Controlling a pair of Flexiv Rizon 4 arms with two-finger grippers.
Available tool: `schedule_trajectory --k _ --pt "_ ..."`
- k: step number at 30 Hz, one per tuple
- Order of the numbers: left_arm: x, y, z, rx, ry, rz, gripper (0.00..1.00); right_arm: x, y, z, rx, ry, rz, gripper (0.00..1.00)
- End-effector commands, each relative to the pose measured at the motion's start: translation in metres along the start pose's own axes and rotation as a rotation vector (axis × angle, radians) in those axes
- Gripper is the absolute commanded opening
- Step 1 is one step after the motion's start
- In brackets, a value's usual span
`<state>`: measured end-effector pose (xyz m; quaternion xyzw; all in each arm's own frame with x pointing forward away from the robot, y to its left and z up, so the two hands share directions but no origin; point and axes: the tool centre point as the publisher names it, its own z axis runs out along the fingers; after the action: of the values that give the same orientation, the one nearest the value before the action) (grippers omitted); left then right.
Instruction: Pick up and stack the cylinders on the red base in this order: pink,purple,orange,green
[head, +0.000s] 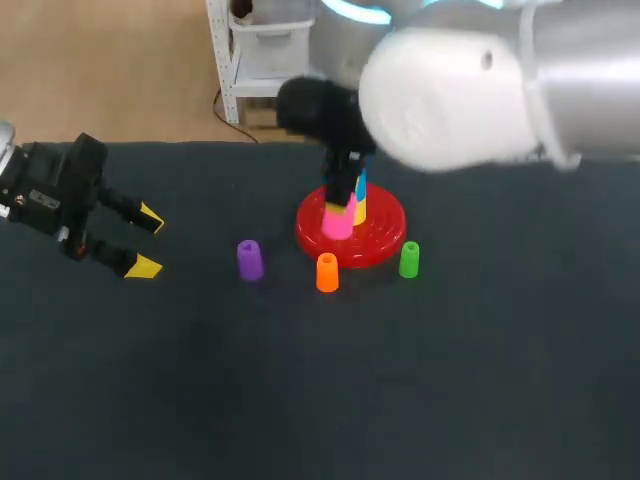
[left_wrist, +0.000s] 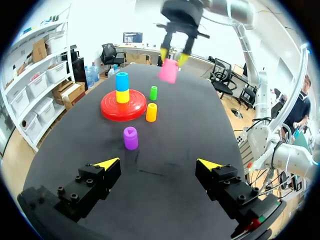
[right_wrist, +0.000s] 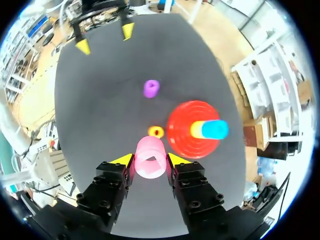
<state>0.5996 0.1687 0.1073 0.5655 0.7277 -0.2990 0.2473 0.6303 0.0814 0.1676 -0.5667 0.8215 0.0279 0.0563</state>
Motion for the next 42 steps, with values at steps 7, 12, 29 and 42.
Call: schedule_trajectory --k 7,12,29,42 --pt "0.002 0.000 0.000 -0.001 -0.003 0.003 1.00 -0.041 -0.085 -0.011 -0.088 0.041 0.054 0.00" --pt "0.002 0.000 0.000 -0.001 -0.003 0.003 1.00 -0.050 -0.111 -0.005 -0.096 0.073 0.102 0.00" --pt "0.002 0.000 0.000 -0.001 -0.003 0.003 1.00 -0.035 -0.141 0.018 -0.138 0.143 0.156 0.00" --pt "0.002 0.000 0.000 -0.001 -0.003 0.003 1.00 -0.033 -0.145 0.030 -0.098 0.156 0.160 0.00"
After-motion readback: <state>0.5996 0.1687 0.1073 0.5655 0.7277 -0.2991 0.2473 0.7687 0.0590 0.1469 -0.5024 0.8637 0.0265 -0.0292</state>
